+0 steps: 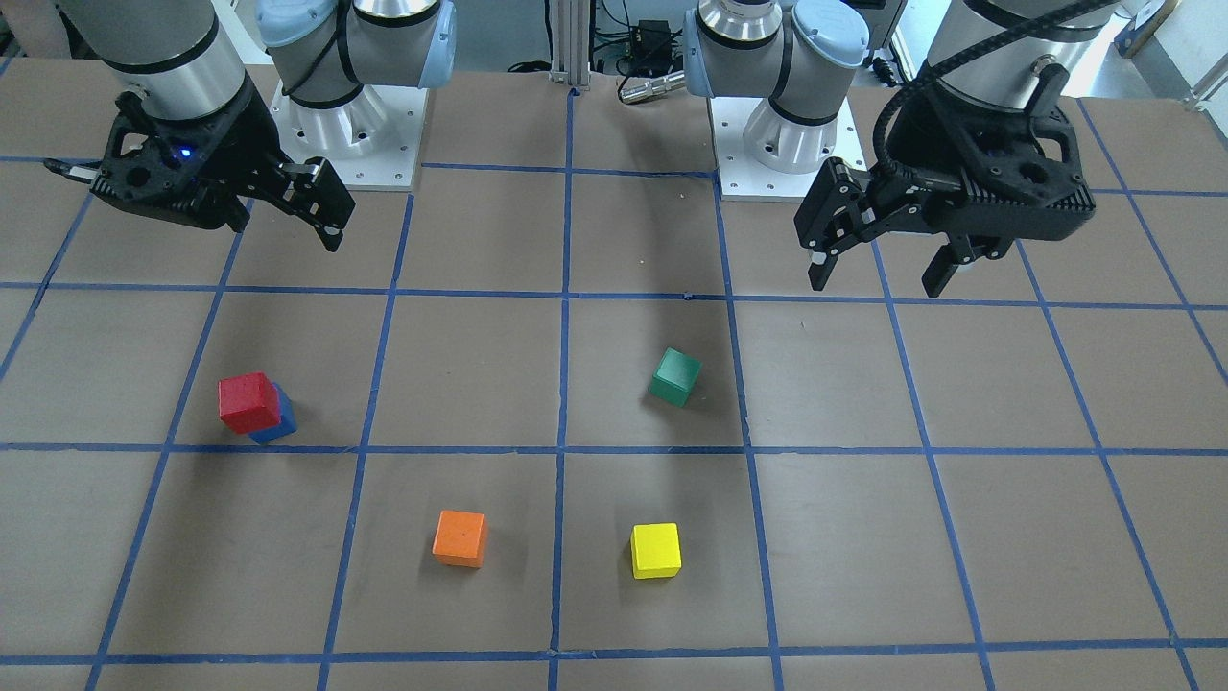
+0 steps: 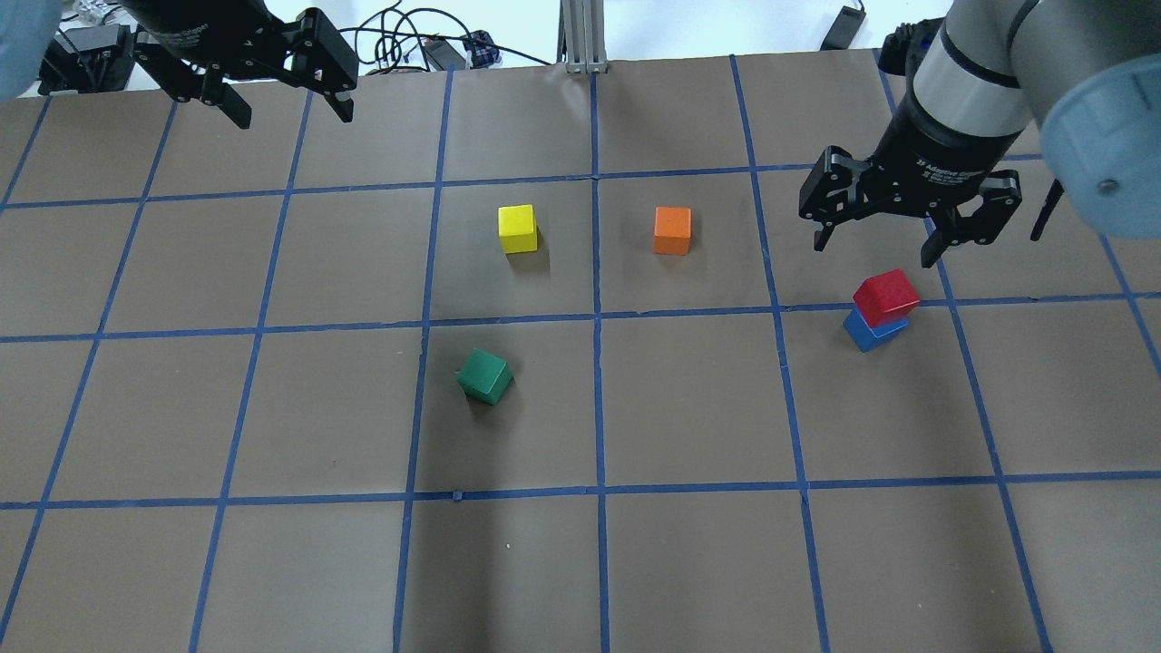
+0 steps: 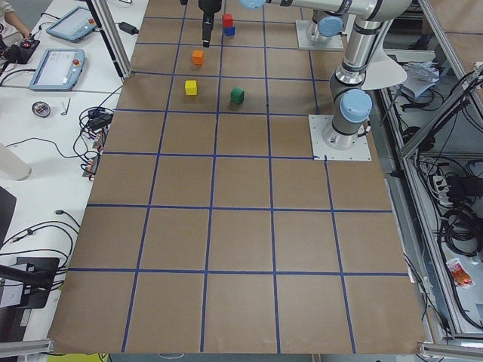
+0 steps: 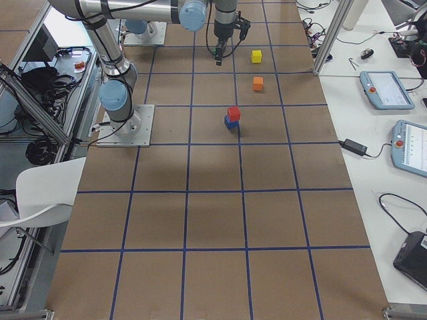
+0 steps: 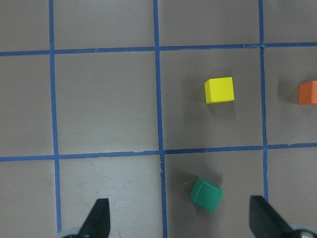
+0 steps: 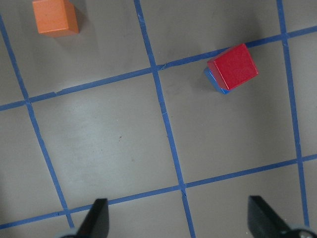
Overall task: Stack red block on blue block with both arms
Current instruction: 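Open the right gripper and raise it away from the stack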
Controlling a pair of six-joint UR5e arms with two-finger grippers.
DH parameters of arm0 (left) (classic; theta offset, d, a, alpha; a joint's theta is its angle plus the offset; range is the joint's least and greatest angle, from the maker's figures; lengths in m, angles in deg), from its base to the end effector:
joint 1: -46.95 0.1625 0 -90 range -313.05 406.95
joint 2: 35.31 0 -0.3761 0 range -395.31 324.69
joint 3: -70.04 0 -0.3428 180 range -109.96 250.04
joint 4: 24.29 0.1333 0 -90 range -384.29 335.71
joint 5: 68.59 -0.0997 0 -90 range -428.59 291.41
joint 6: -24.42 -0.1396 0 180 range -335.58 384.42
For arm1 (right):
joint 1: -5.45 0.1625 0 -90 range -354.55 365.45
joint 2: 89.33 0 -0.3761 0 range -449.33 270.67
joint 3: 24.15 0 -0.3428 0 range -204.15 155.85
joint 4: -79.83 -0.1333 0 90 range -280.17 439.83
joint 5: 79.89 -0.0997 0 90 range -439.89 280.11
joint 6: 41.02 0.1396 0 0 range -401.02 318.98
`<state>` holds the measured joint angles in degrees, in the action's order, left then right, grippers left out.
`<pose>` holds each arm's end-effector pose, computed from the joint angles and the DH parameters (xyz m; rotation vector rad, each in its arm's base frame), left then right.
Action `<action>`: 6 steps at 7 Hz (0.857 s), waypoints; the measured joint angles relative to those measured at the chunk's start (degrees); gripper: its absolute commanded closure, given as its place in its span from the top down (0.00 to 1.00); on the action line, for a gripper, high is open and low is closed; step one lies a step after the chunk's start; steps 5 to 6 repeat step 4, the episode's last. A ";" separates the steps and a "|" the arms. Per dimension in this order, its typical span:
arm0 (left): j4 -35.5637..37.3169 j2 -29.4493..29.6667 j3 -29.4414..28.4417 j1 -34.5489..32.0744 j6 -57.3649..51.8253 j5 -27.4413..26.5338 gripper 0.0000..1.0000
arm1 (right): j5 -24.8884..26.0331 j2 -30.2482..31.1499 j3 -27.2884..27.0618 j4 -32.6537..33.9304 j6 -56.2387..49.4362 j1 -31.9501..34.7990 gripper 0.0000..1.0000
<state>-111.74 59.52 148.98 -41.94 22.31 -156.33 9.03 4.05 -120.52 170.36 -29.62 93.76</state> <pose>-0.1292 -0.4949 0.4518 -0.0317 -3.0972 0.2394 0.1237 -0.4176 0.3763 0.3569 3.1052 0.0694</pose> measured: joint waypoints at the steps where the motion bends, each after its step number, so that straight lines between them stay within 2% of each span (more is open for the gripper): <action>1: 0.00 0.01 0.00 0.01 0.00 0.02 1.00 | 0.24 0.03 -0.30 0.05 0.06 0.25 1.00; 6: 0.06 0.06 -0.07 0.03 0.00 0.00 1.00 | 0.49 0.03 -0.48 0.18 -0.05 0.37 1.00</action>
